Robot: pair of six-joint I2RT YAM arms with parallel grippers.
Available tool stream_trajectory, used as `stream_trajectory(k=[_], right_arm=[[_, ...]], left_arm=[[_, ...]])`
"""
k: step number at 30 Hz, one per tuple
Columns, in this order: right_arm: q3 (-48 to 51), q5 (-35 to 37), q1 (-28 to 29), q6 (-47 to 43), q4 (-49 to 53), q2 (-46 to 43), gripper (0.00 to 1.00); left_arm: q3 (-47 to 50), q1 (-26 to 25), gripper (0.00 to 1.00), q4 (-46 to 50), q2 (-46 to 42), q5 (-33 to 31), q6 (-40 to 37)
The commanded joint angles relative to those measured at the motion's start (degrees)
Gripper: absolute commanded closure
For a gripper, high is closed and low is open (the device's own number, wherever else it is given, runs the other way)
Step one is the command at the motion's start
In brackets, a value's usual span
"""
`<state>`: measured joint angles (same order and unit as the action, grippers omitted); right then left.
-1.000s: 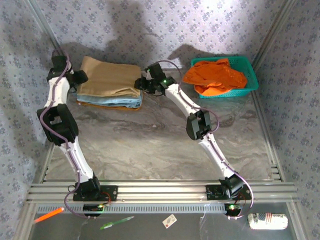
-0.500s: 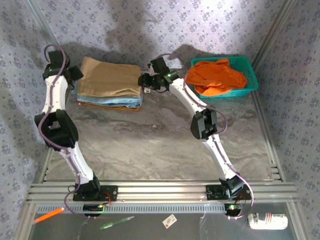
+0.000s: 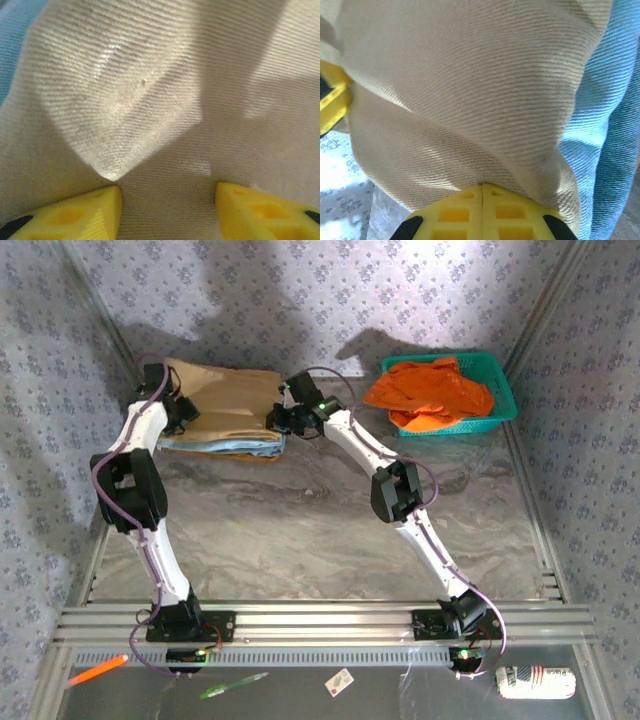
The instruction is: Fold and stack the trousers
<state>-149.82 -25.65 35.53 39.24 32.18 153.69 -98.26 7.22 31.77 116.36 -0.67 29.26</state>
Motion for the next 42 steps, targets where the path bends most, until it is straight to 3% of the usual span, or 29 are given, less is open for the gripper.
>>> stream_trajectory(k=[1,6,10,12,14,16,19,23,27,32,38,42], right_arm=[[2.22,0.44,-0.21,0.69,2.86,1.79,1.0],[1.21,0.69,-0.28,1.65,4.07,2.6,1.0],[-2.31,0.42,-0.6,-1.48,8.69,-0.08,1.0],[-1.64,0.38,-0.94,-2.75,9.99,-4.59,0.86],[0.62,0.7,-1.42,-4.63,10.46,-9.76,0.63],[5.64,1.91,-1.9,-5.46,9.27,-16.26,0.51],[17.13,4.33,-2.41,-6.78,6.33,-27.61,0.43],[39.57,11.42,-3.94,-6.65,1.82,-44.28,0.41],[63.2,12.52,-7.68,-4.55,-5.55,-61.0,0.37],[80.55,15.14,-11.78,-3.99,-6.29,-76.75,0.3],[90.55,14.63,-14.99,-3.73,-6.77,-84.22,0.28],[92.43,14.32,-15.65,-3.91,-7.08,-84.61,0.28]], left_arm=[[-1.36,3.53,0.47,-1.98,2.41,-0.89,0.39],[-6.11,4.84,0.43,0.03,6.5,2.13,-0.7],[-5.39,3.81,0.35,0.05,2.64,3.2,-0.72],[-2.96,2.58,0.29,-0.93,-2.42,2.69,-0.05],[-0.92,0.99,0.22,-0.75,-7.35,0.84,0.48],[0.89,-1.46,0.16,0.53,-12.09,-1.71,0.63],[5.05,-7.04,0.09,1.5,-18.84,-6.7,0.49],[10.21,-18.52,0.06,2.23,-22.53,-14.17,-0.83],[8.83,-29.31,0.06,3.02,-17.3,-23.57,-2.55],[0.05,-35.61,0.05,5.44,-4.8,-31.11,-5.05],[-10.92,-33.52,0.08,6.81,11.43,-31.8,-4.15],[-13.19,-29.29,0.13,8.43,16.18,-27.55,1.7]])
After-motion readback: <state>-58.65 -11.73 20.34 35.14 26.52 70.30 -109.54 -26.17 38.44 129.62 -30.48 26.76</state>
